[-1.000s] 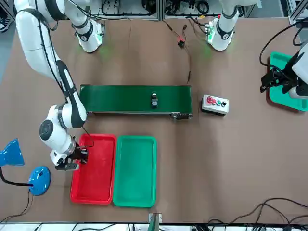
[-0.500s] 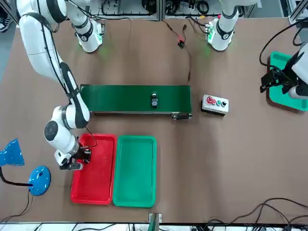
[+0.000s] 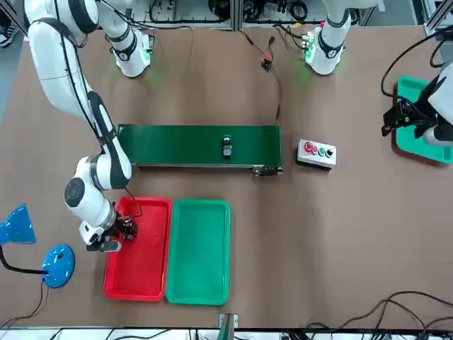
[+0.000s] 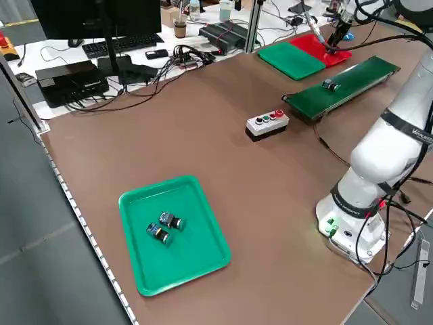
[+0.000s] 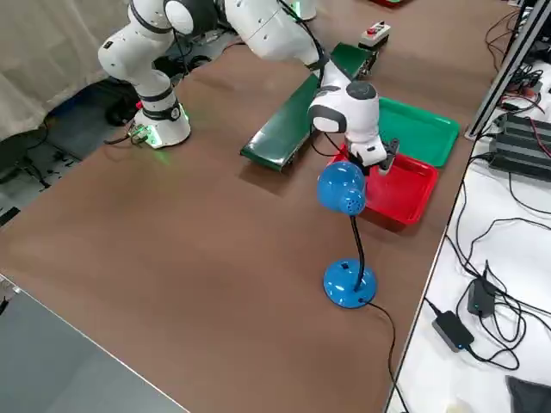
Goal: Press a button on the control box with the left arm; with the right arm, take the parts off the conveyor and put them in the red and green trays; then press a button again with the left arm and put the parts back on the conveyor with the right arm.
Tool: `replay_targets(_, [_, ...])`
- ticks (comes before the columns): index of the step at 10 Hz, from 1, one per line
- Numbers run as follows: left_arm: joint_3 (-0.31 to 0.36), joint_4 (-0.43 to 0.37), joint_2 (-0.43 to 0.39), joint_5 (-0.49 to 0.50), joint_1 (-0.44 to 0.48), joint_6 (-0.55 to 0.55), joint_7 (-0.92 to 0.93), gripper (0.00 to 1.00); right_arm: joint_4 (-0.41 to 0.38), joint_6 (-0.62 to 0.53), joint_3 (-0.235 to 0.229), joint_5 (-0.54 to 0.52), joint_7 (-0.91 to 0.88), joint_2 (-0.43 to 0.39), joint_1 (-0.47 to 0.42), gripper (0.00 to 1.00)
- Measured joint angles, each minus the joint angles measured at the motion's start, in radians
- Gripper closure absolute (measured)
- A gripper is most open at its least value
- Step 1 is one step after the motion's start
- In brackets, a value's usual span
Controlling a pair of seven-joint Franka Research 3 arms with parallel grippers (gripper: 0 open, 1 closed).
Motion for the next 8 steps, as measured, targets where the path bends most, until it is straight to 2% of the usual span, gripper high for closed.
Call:
replay_targets(2, [0.0,0.0,0.0,0.0,-0.002,0.0,0.0,0.0,0.025,-0.111,0.007,-0.001,0.0,-0.062,0.003,0.0])
replay_targets(3, [0.0,0.001,0.0,0.0,-0.003,0.0,0.0,0.0,0.036,-0.213,0.016,-0.001,0.0,-0.12,0.014,0.0])
replay_targets(5, [0.0,0.001,0.0,0.0,-0.003,0.0,0.0,0.0,0.043,-0.423,0.024,0.0,0.081,-0.273,0.091,0.0])
replay_targets(6, [0.0,0.002,0.0,0.0,-0.004,0.0,0.0,0.0,0.04,-0.479,0.026,0.0,0.163,-0.328,0.135,0.0])
replay_targets(8, [0.0,0.002,0.0,0.0,-0.004,0.0,0.0,0.0,0.035,-0.577,0.03,0.001,0.288,-0.37,0.235,0.0])
